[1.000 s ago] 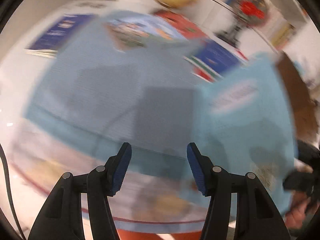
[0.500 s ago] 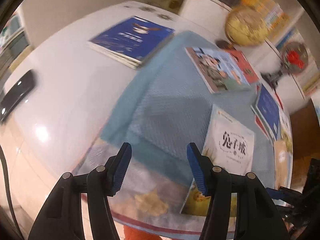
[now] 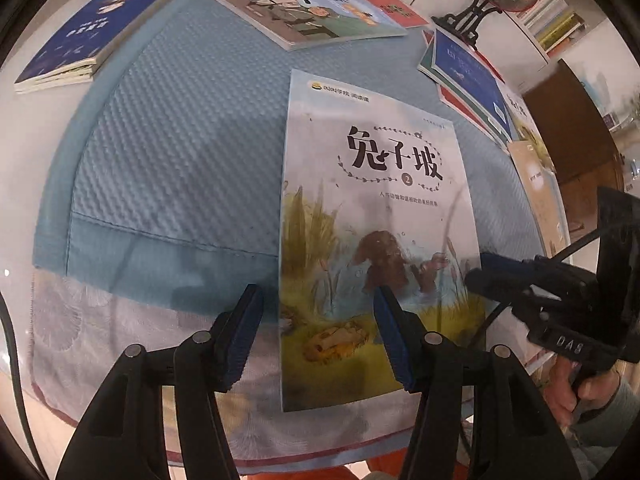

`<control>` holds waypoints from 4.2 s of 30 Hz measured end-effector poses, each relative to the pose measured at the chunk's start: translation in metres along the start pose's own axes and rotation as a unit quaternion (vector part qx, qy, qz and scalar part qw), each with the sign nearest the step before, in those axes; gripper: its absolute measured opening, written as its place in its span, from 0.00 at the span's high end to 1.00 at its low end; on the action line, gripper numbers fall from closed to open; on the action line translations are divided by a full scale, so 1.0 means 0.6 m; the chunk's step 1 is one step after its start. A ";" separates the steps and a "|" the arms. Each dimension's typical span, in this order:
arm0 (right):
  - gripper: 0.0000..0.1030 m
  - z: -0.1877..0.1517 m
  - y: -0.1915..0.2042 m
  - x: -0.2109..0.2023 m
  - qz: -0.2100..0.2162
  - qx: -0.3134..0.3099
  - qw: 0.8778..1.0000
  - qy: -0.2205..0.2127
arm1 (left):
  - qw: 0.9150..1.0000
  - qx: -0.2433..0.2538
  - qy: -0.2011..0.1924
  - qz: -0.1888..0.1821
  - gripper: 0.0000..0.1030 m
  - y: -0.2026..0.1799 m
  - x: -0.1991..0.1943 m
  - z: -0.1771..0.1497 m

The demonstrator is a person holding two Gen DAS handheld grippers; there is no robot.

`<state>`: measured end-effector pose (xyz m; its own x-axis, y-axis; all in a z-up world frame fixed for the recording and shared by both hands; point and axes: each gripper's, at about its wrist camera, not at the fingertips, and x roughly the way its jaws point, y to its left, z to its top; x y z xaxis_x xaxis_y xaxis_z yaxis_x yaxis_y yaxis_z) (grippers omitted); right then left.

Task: Organize books

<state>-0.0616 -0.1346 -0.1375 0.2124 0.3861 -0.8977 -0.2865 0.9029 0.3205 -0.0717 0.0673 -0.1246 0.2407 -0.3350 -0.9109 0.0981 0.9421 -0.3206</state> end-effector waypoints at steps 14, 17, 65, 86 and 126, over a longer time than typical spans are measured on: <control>0.65 -0.008 -0.017 -0.003 0.023 0.029 0.999 -0.003 | 0.988 -0.049 -0.033 -0.141 0.70 0.044 -0.053 -0.013; 0.65 -0.012 -0.045 -0.007 0.071 0.066 0.995 -0.003 | 0.977 -0.068 -0.051 -0.194 0.71 0.051 -0.071 -0.014; 0.70 -0.005 -0.032 -0.038 0.204 0.125 0.970 -0.033 | 0.979 -0.092 -0.001 -0.182 0.93 -0.005 -0.021 0.045; 0.71 0.066 0.136 -0.102 0.103 -0.017 0.989 -0.103 | 0.977 -0.020 -0.085 -0.196 0.90 0.074 -0.139 0.075; 0.68 0.495 0.305 0.248 0.155 -0.007 0.988 -0.029 | 0.987 -0.102 -0.105 -0.063 0.72 0.455 -0.091 0.360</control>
<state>0.1952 0.1441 -0.1223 0.1661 0.6535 -0.7385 -0.3594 0.7375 0.5717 0.1508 0.3403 -0.1065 0.4354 -0.4246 -0.7938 -0.0518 0.8685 -0.4930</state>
